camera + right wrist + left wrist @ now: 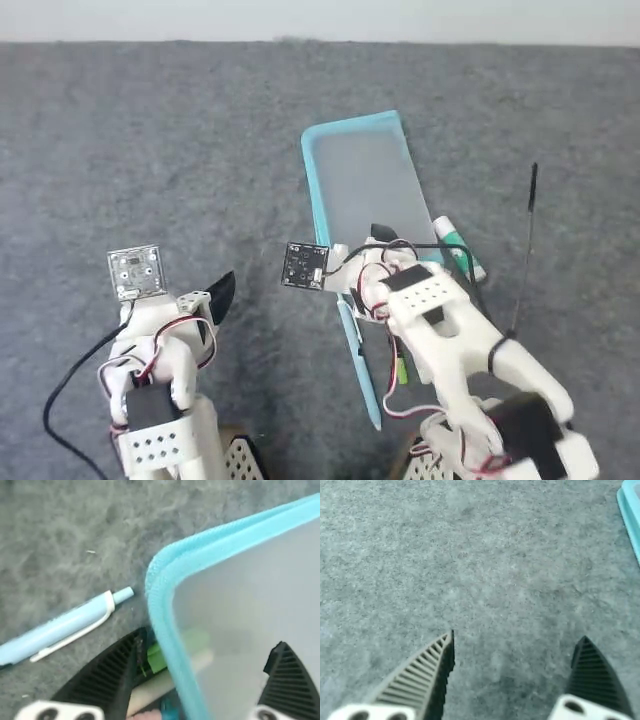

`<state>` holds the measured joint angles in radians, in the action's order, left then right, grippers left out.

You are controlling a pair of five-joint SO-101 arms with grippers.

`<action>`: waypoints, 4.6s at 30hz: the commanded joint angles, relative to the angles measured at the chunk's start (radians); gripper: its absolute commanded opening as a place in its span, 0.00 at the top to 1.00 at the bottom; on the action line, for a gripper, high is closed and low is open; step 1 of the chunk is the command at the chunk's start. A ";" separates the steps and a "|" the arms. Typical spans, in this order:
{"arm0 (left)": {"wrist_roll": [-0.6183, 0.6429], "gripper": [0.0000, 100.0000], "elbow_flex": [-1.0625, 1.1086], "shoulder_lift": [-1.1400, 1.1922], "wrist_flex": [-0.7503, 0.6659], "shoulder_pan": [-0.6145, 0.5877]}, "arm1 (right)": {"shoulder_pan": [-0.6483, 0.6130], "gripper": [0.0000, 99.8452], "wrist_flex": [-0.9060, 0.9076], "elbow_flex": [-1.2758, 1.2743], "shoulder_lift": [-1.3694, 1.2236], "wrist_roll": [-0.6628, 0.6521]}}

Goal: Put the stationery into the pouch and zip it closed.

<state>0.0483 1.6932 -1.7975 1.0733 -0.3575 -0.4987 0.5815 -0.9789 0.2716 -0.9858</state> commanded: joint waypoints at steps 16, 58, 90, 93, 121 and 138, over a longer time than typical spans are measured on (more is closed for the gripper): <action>-0.003 0.64 -0.007 -0.021 -0.025 -0.003 | -0.035 0.99 -0.021 0.166 -0.094 0.043; -0.003 0.64 -0.007 -0.021 -0.028 -0.003 | 0.303 0.99 0.562 0.746 -0.099 1.636; -0.002 0.64 -0.007 -0.021 -0.023 -0.002 | 0.464 0.46 0.529 0.582 -0.084 1.211; -0.002 0.64 -0.007 -0.021 -0.023 -0.002 | 0.472 0.50 0.584 0.660 -0.036 1.194; -0.002 0.64 -0.007 -0.020 -0.023 -0.002 | 0.130 0.80 0.572 0.333 0.048 1.080; -0.002 0.64 -0.007 -0.020 -0.009 0.025 | 0.071 0.76 0.404 0.193 0.160 1.014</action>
<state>0.0483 1.6932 -1.7975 1.0733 -0.3360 -0.4235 1.0342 -0.7979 0.4849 0.0468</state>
